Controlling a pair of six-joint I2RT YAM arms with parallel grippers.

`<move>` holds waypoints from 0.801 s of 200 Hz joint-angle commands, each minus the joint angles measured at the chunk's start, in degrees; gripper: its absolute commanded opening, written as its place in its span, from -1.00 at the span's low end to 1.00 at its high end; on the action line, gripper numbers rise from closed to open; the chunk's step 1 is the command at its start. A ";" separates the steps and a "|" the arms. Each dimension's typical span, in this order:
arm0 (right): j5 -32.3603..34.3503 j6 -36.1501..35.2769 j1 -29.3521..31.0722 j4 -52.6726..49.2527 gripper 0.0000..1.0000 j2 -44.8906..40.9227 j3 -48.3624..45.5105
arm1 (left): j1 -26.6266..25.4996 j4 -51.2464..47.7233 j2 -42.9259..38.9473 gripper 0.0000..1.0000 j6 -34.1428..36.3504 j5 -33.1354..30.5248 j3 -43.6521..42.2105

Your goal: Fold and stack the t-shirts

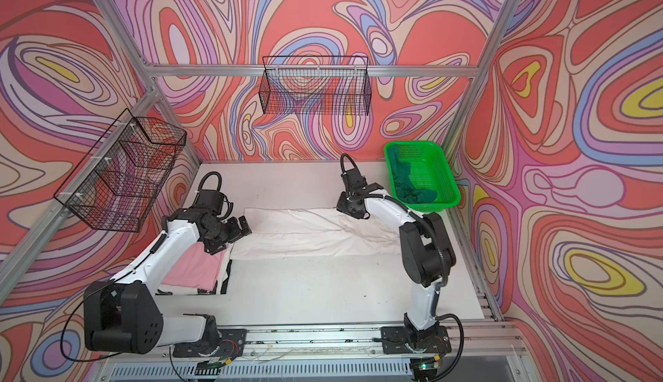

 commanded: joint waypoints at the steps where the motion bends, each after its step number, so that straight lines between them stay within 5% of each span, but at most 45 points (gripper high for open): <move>1: 2.26 -0.31 -4.84 -2.65 -0.03 -7.83 -5.08 | 0.04 0.75 -0.68 1.00 0.30 2.10 -1.13; 65: 9.26 -0.64 -8.58 -2.73 0.00 -17.12 -20.71 | -6.18 3.75 2.77 1.00 -5.73 4.70 -3.63; 160: 5.59 -2.53 -10.97 4.08 -0.01 -3.86 -21.32 | -9.02 8.10 8.56 1.00 -10.95 3.38 -8.54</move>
